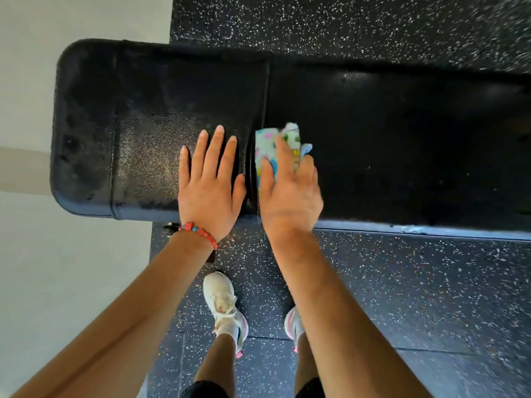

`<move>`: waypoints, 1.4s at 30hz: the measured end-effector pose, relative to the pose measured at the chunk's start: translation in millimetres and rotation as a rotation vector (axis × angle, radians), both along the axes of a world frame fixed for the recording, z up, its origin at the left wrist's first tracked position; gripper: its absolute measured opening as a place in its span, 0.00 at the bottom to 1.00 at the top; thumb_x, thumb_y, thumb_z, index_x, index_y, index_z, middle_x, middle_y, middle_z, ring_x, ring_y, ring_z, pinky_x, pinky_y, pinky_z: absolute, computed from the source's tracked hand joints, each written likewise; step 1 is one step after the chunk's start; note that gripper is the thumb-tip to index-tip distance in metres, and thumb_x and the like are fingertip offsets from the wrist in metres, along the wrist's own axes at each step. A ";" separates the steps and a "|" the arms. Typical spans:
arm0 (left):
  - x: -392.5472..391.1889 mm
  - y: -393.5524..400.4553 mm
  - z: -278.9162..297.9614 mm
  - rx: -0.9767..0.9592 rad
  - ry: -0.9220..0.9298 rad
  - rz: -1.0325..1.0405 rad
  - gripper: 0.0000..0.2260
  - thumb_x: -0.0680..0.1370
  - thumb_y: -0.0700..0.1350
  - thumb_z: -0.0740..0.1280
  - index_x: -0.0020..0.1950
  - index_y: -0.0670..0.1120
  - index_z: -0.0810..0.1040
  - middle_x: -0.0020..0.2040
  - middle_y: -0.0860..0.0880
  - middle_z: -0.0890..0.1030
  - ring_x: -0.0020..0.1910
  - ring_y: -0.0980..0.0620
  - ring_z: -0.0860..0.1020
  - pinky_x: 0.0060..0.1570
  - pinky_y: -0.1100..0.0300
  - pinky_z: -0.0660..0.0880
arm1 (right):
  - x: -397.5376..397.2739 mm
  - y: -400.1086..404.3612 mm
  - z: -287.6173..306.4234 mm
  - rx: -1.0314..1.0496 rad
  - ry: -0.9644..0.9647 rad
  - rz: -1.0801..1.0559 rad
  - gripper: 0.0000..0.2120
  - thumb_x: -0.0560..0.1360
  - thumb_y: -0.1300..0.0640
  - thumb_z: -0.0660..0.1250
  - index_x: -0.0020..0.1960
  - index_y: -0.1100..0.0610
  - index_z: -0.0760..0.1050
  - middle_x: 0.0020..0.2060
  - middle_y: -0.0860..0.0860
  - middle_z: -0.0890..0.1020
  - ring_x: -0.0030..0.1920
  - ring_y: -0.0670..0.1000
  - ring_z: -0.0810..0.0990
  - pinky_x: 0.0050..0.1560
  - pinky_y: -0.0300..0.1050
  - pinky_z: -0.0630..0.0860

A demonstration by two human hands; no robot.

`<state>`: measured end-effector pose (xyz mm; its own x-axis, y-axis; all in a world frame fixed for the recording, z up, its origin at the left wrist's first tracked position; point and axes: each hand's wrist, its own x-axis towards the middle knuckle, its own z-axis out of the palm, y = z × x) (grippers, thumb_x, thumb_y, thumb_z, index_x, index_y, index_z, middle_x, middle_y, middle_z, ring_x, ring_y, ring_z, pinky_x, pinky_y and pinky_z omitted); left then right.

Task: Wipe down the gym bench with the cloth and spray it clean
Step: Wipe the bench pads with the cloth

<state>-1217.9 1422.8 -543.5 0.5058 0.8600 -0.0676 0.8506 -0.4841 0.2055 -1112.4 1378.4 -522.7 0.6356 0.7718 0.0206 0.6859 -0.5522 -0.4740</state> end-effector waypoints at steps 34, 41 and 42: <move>54.7 0.3 -1.5 0.090 -0.182 0.006 0.21 0.79 0.46 0.55 0.69 0.39 0.68 0.71 0.39 0.67 0.71 0.38 0.62 0.70 0.42 0.53 | 161.8 11.7 -8.1 -0.096 -0.065 -0.290 0.20 0.79 0.49 0.56 0.69 0.50 0.66 0.57 0.60 0.75 0.55 0.60 0.75 0.45 0.51 0.73; 87.2 -24.0 -2.3 0.047 -0.143 -0.054 0.22 0.78 0.47 0.55 0.70 0.40 0.67 0.72 0.40 0.66 0.71 0.40 0.62 0.70 0.42 0.53 | 111.6 -21.0 -4.4 -0.023 -0.102 0.171 0.17 0.76 0.51 0.61 0.62 0.56 0.75 0.40 0.61 0.78 0.38 0.60 0.77 0.33 0.51 0.76; 86.4 -24.6 -3.5 0.047 -0.114 -0.068 0.22 0.78 0.47 0.54 0.71 0.40 0.67 0.72 0.40 0.65 0.72 0.40 0.61 0.70 0.42 0.53 | 126.0 -30.6 -4.3 -0.021 -0.108 0.138 0.16 0.76 0.52 0.63 0.62 0.57 0.75 0.40 0.62 0.78 0.38 0.62 0.77 0.32 0.51 0.76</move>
